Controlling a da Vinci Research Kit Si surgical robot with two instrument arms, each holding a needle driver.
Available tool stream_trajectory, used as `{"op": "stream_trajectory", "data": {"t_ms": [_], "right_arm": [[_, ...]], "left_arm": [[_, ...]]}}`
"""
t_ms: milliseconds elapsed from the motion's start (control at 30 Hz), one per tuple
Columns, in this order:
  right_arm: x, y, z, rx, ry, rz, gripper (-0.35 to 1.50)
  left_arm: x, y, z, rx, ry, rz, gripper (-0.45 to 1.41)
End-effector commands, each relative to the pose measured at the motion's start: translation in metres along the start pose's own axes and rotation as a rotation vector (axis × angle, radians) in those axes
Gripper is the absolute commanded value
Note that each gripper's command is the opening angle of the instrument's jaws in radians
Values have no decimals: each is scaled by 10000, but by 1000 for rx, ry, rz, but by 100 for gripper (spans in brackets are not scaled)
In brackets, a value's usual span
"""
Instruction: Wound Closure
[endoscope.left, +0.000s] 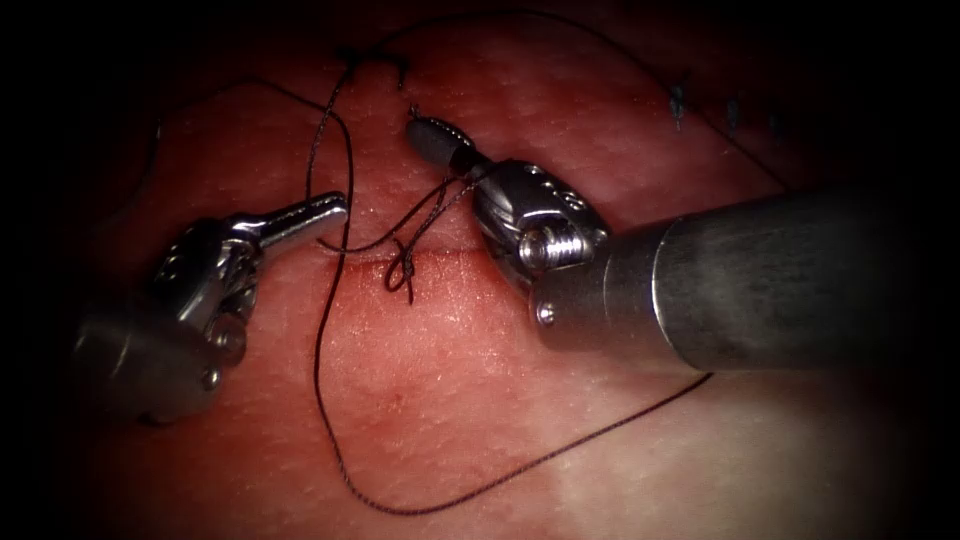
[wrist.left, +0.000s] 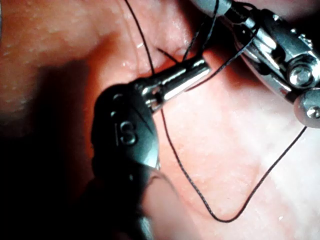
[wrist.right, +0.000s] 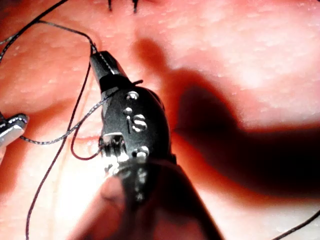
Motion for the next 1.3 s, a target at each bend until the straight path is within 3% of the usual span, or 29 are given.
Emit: {"op": "stream_trajectory", "data": {"t_ms": [33, 167, 433, 567, 733, 1100, 1300], "right_arm": [[-10, -5, 0, 28, 1, -59, -35], [-14, -13, -14, 112, 68, -93, -35], [-30, -29, -30, 185, 70, -142, -35], [-52, -36, -45, 216, 54, -178, -35], [-70, -28, -58, 233, 41, -196, -35], [-100, -25, -85, 267, 12, -225, -35], [-110, -31, -94, 280, 3, -233, -35]], "left_arm": [[6, 6, -4, -18, 14, -8, -45], [-10, 60, -6, -79, 84, -6, -45], [-24, 151, 1, -138, 156, 35, -45], [-42, 194, 4, -170, 164, 79, -45], [-66, 216, 5, -187, 170, 122, -45], [-156, 255, 30, -232, 210, 318, -45], [-163, 274, 34, -241, 216, 349, -45]]}}
